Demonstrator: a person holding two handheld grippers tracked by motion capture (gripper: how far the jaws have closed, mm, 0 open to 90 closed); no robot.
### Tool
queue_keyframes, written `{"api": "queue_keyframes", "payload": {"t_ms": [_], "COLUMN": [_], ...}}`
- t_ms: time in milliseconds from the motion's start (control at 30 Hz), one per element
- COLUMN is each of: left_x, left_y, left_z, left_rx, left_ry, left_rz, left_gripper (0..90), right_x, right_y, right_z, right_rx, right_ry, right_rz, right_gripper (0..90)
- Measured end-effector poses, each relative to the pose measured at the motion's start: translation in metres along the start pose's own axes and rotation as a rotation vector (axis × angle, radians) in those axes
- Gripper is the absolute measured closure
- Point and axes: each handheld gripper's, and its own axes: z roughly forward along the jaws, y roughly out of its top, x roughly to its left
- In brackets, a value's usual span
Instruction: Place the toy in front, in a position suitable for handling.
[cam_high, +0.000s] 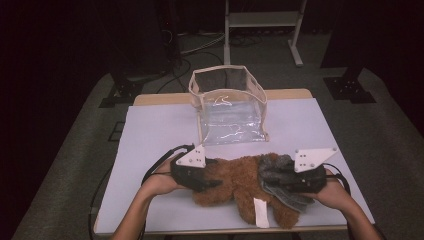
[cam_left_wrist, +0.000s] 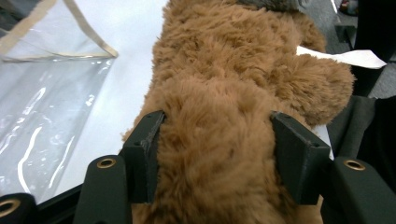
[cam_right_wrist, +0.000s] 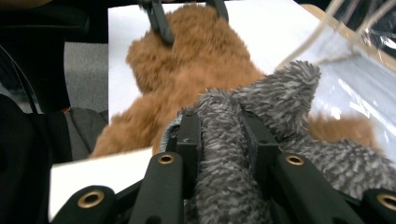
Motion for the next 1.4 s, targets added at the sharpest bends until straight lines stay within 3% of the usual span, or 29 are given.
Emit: {"api": "queue_keyframes", "payload": {"t_ms": [100, 300, 400, 533, 667, 800, 867, 933, 1000, 1133, 1267, 1400], "left_x": [0.001, 0.0, -0.001, -0.002, -0.003, -0.004, -0.004, -0.005, -0.005, -0.005, -0.007, -0.008], "left_y": [0.001, 0.001, 0.0, -0.001, -0.003, -0.004, -0.004, -0.003, -0.002, 0.001, 0.004, 0.005], "left_z": [-0.002, -0.001, 0.001, 0.001, -0.001, -0.001, 0.0, 0.002, 0.003, 0.008, 0.013, 0.013], "left_rx": [0.009, 0.033, 0.039, 0.039, 0.04, 0.032, 0.029, 0.031, 0.035, 0.036, 0.032, 0.04], "left_ry": [0.01, -0.012, -0.027, -0.036, -0.033, -0.03, -0.034, -0.038, -0.04, -0.042, -0.054, -0.048], "left_rz": [-0.007, -0.011, -0.003, 0.002, 0.006, 0.008, 0.008, 0.011, 0.018, 0.018, 0.026, 0.037], "left_gripper": [39.4, 44.2, 45.1, 45.1, 45.0, 44.7, 44.7, 44.8, 45.2, 45.6, 45.8, 45.8], "right_x": [0.002, 0.003, 0.0, -0.011, -0.017, -0.015, -0.012, -0.012, -0.011, -0.01, -0.011, -0.016], "right_y": [-0.016, -0.036, -0.036, -0.03, -0.026, -0.039, -0.046, -0.047, -0.039, -0.007, 0.027, 0.045], "right_z": [-0.009, -0.022, -0.029, -0.037, -0.037, -0.029, -0.028, -0.032, -0.038, -0.037, -0.017, 0.01], "right_rx": [-0.002, 0.068, 0.074, 0.037, -0.032, -0.013, 0.031, 0.022, -0.002, -0.035, -0.005, 0.028], "right_ry": [-0.007, -0.029, -0.058, -0.092, -0.071, -0.044, -0.051, -0.057, -0.065, -0.049, -0.021, 0.008], "right_rz": [0.038, 0.061, 0.063, 0.074, 0.086, 0.121, 0.122, 0.132, 0.115, 0.042, -0.042, -0.075], "right_gripper": [71.4, 71.1, 71.0, 71.2, 71.6, 71.9, 71.9, 71.9, 71.9, 71.9, 71.8, 71.8]}}
